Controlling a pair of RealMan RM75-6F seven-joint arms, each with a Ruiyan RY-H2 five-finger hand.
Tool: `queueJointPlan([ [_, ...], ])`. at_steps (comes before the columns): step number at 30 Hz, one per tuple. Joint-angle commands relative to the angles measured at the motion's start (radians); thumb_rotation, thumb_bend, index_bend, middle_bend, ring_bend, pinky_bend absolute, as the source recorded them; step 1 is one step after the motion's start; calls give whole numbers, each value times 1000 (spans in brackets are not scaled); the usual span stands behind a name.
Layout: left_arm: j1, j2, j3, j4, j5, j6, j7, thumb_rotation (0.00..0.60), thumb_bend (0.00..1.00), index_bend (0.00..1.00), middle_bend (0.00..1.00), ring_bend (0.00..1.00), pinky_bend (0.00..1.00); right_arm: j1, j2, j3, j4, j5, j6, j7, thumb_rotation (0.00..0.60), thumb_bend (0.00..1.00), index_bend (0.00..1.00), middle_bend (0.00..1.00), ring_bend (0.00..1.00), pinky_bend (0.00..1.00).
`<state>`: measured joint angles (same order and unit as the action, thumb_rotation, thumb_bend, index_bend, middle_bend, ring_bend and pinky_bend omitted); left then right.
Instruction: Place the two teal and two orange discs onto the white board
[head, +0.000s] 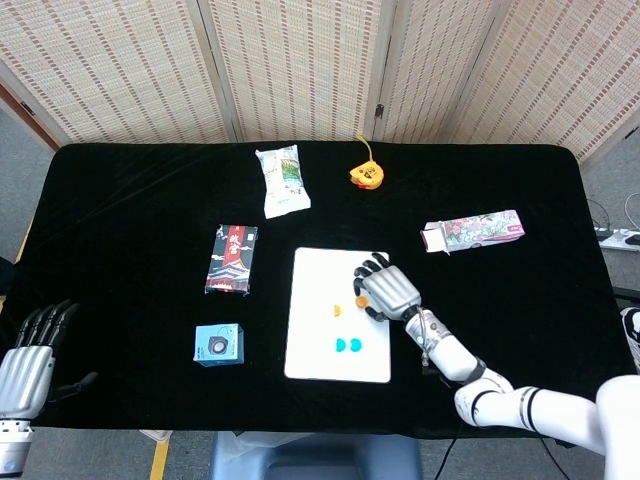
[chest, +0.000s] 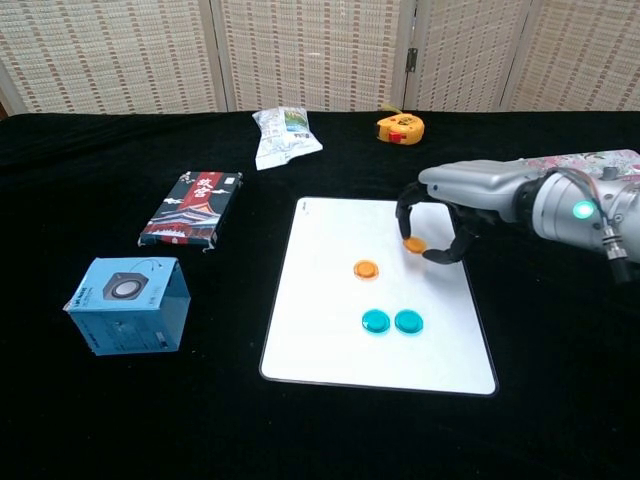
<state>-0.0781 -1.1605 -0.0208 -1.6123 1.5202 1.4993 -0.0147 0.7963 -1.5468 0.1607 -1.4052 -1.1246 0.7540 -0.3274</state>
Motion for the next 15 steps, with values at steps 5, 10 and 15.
queueJointPlan([
  [5, 4, -5, 2, 12, -2, 1, -10, 600, 154, 37, 75, 23, 0, 37, -44, -8, 7, 58, -4, -77, 600, 457, 515, 241, 129, 39],
  [10, 5, -7, 2, 17, -2, 0, -14, 600, 154, 37, 75, 23, 0, 43, -43, -20, 2, 76, 6, -97, 600, 457, 514, 240, 129, 39],
  [15, 4, -9, 1, 19, 1, 1, -15, 600, 154, 37, 75, 23, 0, 46, -43, -28, -1, 82, 15, -105, 600, 457, 513, 239, 127, 39],
])
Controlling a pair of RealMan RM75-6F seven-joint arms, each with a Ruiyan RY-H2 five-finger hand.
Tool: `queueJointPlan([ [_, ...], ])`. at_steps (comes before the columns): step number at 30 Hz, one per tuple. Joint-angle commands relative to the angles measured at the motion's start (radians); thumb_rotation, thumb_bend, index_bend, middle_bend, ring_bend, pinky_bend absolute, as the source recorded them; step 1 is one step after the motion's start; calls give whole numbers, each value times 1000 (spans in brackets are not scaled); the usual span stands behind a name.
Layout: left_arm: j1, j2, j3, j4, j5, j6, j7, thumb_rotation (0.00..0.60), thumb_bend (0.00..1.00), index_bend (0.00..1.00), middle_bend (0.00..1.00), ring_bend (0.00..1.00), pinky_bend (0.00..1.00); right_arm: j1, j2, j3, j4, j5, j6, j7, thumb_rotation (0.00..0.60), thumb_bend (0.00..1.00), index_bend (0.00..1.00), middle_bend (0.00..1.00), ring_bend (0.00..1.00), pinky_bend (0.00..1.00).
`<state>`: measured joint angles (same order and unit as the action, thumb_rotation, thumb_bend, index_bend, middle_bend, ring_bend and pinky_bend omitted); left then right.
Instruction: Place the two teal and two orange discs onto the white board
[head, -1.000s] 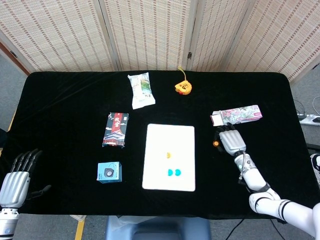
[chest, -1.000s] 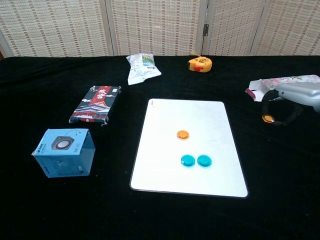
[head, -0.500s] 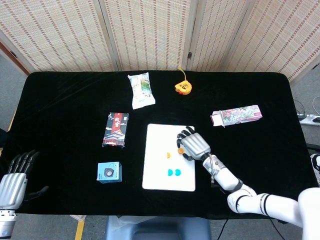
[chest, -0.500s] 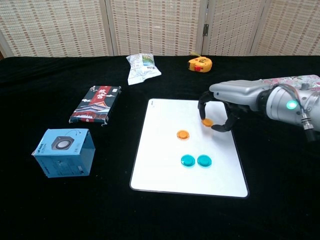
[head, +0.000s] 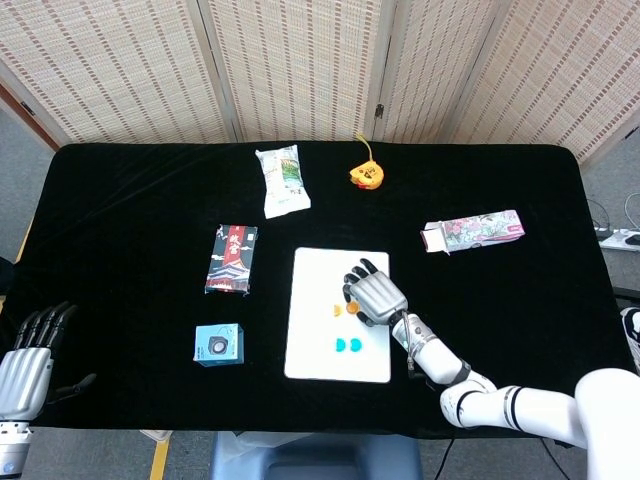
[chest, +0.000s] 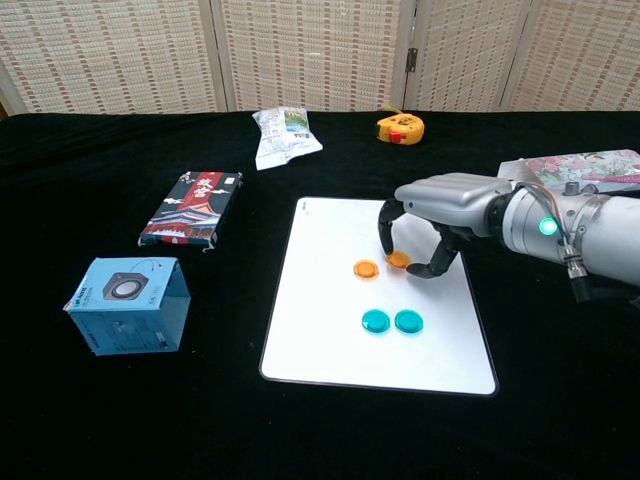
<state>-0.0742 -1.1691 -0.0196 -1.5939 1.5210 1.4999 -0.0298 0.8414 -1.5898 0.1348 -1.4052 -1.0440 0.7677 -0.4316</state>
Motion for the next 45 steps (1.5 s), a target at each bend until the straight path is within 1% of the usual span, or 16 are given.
queueJointPlan([
  [1, 0, 0, 0, 1, 0, 0, 0, 600, 154, 37, 75, 23, 0, 2, 1, -4, -1, 2, 1, -1, 600, 457, 510, 239, 127, 39],
  [8, 2, -1, 0, 5, -3, -1, -3, 600, 154, 37, 75, 23, 0, 9, 0, -16, -2, 1, 1, 0, 600, 456, 438, 236, 122, 39],
  [13, 2, -4, 0, 8, -3, -1, -6, 600, 154, 37, 73, 24, 0, 9, 7, -23, -14, -3, 8, 0, 600, 457, 322, 232, 114, 38],
  [17, 1, -5, -2, 11, -2, -1, -7, 600, 154, 37, 73, 23, 0, 3, 21, -22, -33, -4, 17, 15, 600, 457, 288, 232, 111, 38],
  [19, 0, -5, -3, 11, -2, -2, -8, 600, 154, 37, 73, 24, 0, -8, 35, -16, -49, -14, 43, 29, 600, 457, 285, 232, 111, 38],
  [23, -1, -5, -5, 14, -3, -2, -12, 600, 154, 37, 73, 23, 0, -57, 89, -14, -96, -48, 140, 48, 600, 457, 286, 232, 113, 38],
  [28, -6, -11, -9, 14, -1, -5, -9, 600, 154, 37, 73, 24, 0, -163, 188, -30, -173, -87, 309, 59, 600, 457, 283, 220, 113, 38],
  [32, -12, -14, -15, 8, 1, -4, -1, 600, 154, 37, 73, 24, 0, -259, 278, -50, -236, -126, 426, 114, 600, 457, 242, 180, 114, 38],
  [34, -15, -14, -17, 4, 5, -4, 3, 600, 154, 37, 73, 24, 0, -314, 321, -68, -262, -149, 485, 149, 600, 457, 211, 156, 108, 37],
  [37, -20, -12, -20, -5, 7, -4, 11, 600, 154, 37, 73, 24, 0, -391, 373, -98, -287, -187, 561, 202, 600, 457, 168, 111, 72, 29],
  [40, -24, -12, -21, -15, 10, -5, 19, 600, 154, 37, 73, 24, 0, -462, 408, -125, -299, -228, 631, 255, 600, 457, 129, 83, 51, 8],
  [45, -26, -9, -26, -35, 18, 7, 37, 600, 154, 37, 73, 23, 0, -550, 453, -171, -294, -320, 707, 347, 600, 456, 111, 75, 32, 0],
])
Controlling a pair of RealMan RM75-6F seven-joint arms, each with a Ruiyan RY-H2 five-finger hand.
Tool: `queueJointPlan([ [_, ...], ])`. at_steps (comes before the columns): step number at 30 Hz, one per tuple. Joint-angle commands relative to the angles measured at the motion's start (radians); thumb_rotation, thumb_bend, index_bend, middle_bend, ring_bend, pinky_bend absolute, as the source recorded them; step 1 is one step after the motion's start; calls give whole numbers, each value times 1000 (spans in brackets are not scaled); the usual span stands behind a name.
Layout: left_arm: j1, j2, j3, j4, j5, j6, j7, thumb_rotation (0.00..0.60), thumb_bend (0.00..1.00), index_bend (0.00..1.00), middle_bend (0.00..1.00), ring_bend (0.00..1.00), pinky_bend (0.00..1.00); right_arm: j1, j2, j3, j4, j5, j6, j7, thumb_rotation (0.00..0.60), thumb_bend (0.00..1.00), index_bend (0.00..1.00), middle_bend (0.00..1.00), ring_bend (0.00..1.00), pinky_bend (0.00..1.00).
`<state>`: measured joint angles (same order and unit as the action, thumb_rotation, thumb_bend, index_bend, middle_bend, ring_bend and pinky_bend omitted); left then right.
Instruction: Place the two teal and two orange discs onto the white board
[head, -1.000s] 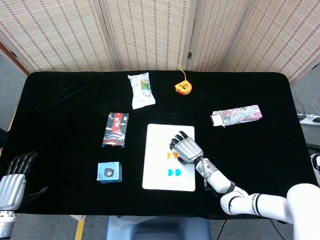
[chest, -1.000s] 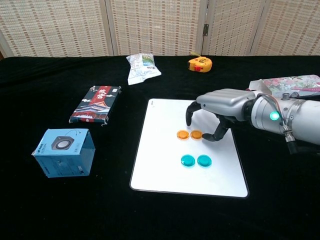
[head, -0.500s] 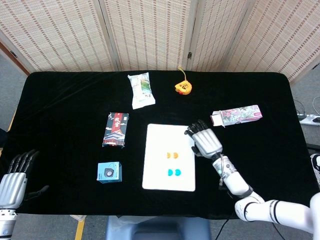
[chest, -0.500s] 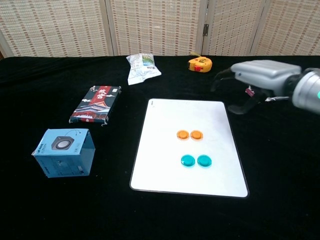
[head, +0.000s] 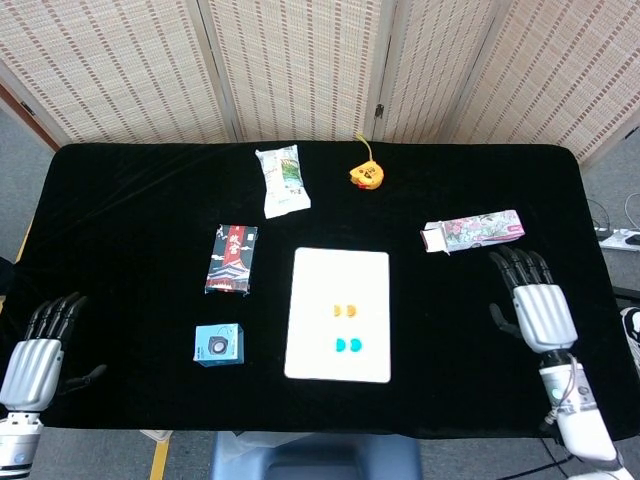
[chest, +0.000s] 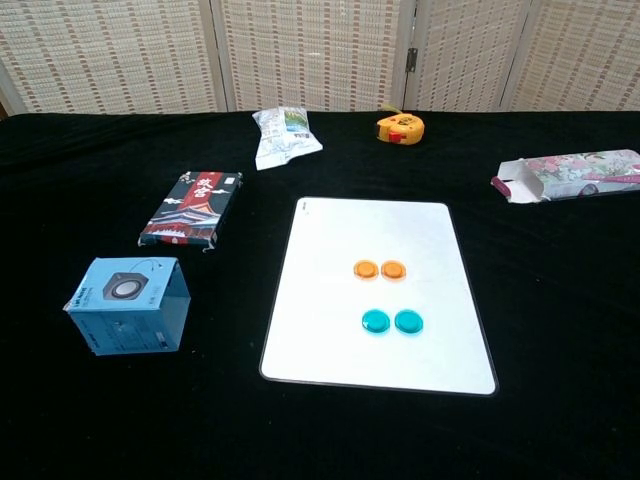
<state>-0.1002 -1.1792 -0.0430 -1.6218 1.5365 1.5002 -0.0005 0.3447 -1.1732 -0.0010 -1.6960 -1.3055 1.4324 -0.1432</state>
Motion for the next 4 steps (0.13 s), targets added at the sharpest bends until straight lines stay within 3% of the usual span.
queueJointPlan([
  [1, 0, 1, -4, -11, 4, 9, 12, 600, 154, 37, 73, 24, 0, -65, 41, -39, -2, -74, 56, 73, 600, 457, 108, 75, 29, 0],
  [4, 1, 3, -3, -21, 11, 17, 25, 600, 154, 37, 73, 24, 0, -103, 46, -48, 6, -118, 100, 101, 600, 457, 105, 75, 27, 0],
])
